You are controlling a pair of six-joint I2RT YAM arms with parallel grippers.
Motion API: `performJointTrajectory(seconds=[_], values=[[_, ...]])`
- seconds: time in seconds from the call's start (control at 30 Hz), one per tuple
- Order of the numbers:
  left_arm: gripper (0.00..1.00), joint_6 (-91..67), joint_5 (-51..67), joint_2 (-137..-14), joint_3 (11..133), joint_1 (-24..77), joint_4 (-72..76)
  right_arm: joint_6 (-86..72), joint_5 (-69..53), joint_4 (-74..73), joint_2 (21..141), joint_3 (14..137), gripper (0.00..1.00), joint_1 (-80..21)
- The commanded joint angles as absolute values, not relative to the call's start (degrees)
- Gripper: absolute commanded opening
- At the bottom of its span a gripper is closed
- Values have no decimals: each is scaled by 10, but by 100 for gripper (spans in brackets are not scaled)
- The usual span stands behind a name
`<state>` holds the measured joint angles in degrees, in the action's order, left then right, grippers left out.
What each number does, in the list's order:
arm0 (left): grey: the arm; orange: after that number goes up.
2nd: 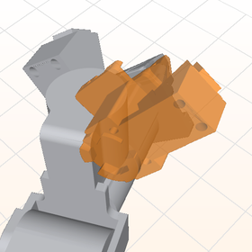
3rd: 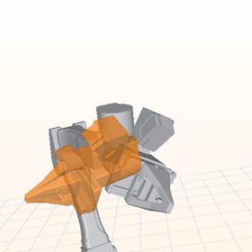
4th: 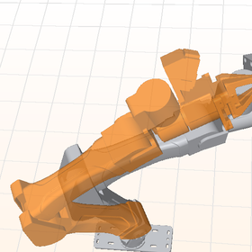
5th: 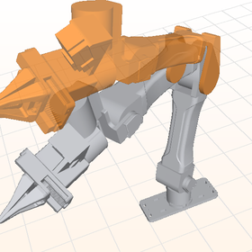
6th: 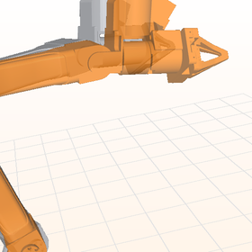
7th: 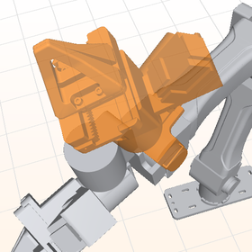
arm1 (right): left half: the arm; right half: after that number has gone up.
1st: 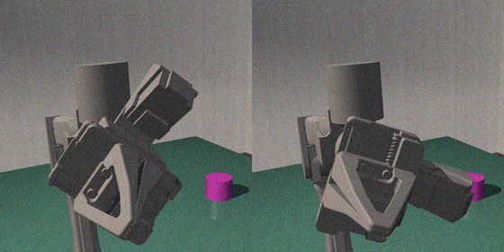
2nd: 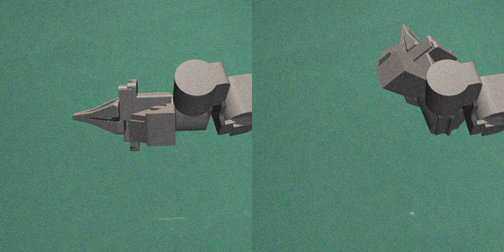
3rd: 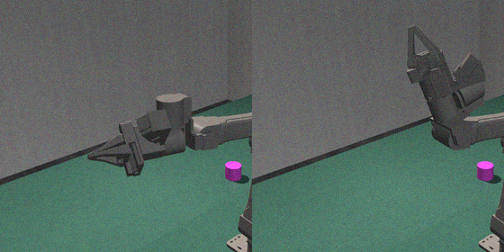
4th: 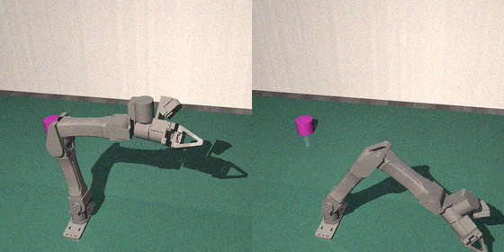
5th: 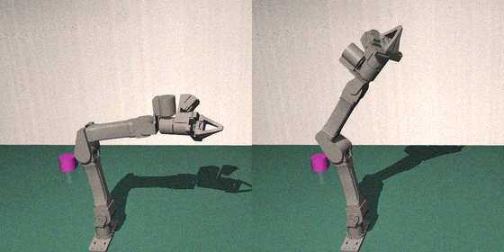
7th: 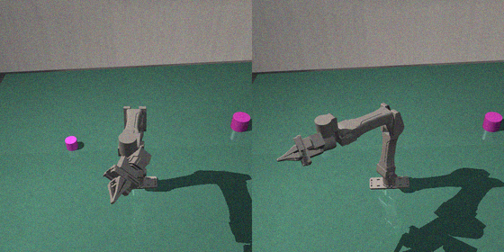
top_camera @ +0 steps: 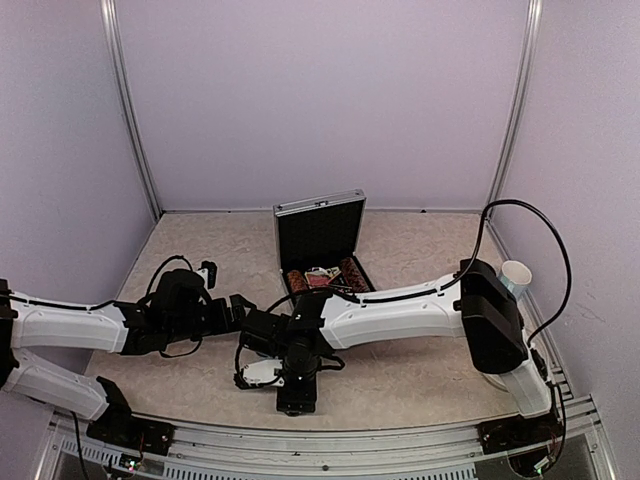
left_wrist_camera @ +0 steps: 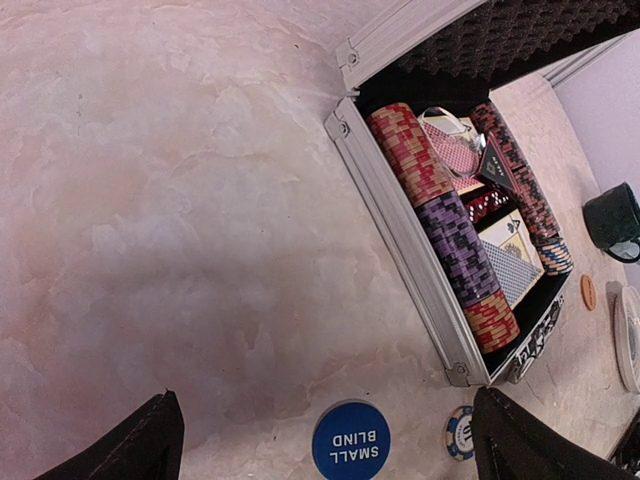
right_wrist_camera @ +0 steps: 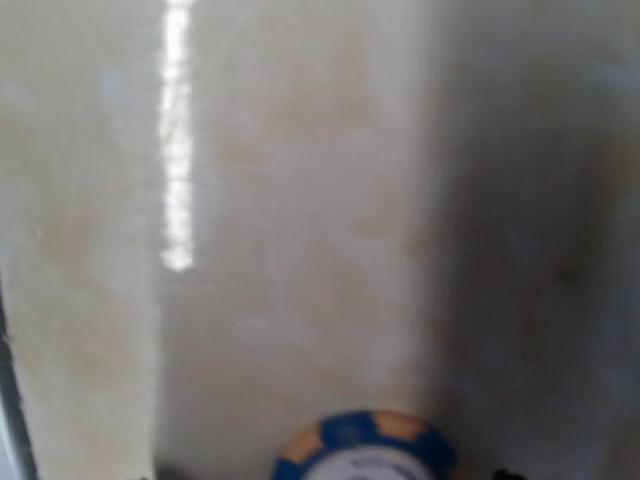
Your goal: Pack up texas hold em set
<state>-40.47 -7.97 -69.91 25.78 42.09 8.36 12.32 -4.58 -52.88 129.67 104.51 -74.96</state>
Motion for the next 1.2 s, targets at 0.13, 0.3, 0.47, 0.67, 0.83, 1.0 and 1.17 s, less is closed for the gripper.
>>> performJointTrajectory(seconds=[0.13,0.3,0.47,0.67,0.83,1.0,1.17], values=[[99,-399,-88,-692,272,419,79,116,-32,-555,1349,1073,73,-760],[99,-401,-88,-695,270,419,82,118,-22,-553,1352,1073,69,-760],[99,-400,-89,-699,271,419,83,124,-22,-556,1347,1060,58,-760],[99,-399,-87,-701,271,418,86,127,-23,-563,1340,1043,47,-751],[99,-402,-84,-705,270,418,90,132,-23,-567,1342,1043,38,-742],[99,-400,-84,-702,271,418,87,143,-17,-539,1335,1042,38,-716],[99,-402,-85,-698,267,418,85,146,-12,-514,1331,1049,38,-673]])
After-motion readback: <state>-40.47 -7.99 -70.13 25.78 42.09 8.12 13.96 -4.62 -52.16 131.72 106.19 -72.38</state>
